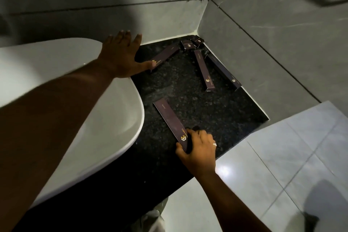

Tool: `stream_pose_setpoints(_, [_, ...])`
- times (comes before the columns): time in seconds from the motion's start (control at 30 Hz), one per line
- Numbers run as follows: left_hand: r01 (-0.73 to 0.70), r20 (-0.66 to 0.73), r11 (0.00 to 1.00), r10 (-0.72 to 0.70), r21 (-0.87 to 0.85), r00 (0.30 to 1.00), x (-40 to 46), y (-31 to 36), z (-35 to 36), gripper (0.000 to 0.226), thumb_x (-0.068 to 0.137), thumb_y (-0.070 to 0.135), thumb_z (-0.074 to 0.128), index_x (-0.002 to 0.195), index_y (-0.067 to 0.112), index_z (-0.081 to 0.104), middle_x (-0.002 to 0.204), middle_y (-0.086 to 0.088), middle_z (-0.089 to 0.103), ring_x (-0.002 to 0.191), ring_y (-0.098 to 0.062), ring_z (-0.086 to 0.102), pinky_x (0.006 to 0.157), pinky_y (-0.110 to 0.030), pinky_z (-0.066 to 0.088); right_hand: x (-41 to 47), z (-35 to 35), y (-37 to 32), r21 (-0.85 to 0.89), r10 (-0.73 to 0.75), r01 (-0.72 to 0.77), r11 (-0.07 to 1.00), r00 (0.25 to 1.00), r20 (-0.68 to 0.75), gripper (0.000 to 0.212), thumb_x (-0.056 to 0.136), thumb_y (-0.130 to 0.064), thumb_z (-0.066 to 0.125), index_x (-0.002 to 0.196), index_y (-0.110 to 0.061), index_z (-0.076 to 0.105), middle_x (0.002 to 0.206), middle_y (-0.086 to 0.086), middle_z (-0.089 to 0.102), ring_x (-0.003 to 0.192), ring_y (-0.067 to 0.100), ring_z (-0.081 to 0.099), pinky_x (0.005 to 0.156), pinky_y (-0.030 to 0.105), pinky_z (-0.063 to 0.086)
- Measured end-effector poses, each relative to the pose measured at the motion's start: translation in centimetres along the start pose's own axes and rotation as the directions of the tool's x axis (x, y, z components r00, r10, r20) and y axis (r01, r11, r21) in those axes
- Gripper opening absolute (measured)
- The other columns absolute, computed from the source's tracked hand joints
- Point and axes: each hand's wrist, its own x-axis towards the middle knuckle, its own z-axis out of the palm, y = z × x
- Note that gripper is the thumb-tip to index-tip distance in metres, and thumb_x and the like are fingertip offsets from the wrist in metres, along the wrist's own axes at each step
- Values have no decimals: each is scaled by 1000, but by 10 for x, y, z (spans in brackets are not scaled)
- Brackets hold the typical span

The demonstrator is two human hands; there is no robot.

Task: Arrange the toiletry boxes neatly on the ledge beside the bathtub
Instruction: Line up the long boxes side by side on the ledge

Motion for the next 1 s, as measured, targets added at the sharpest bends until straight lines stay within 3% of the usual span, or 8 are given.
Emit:
stream_pose_setpoints(0.73, [16,-7,1000,-16,-9,1000,-4,4,-3,112,67,90,15,150,15,9,157,-24,16,145,-40,15,115,-57,13,-3,3,5,39,-24,26,999,999,-48,64,69,-60,61,117,-18,63,97,5,63,88,24,56,72,39,49])
stream_pose_setpoints(0.87, [2,-32,1000,-2,5,999,-8,8,0,115,64,92,10,149,13,15,154,-27,23,143,-42,21,114,-58,18,-5,1,8,192,80,-72,979,996,-33,68,74,-64,53,125,-19,57,106,2,58,99,19,52,83,38,47])
stream_pose_setpoints(1.0, [42,-21,999,-43,-25,999,-9,12,2,115,64,92,10,149,15,14,156,-23,22,144,-38,20,114,-56,15,32,-4,-3,409,212,-147,901,970,-117,67,75,-63,55,125,-18,56,109,4,57,105,18,52,92,33,45])
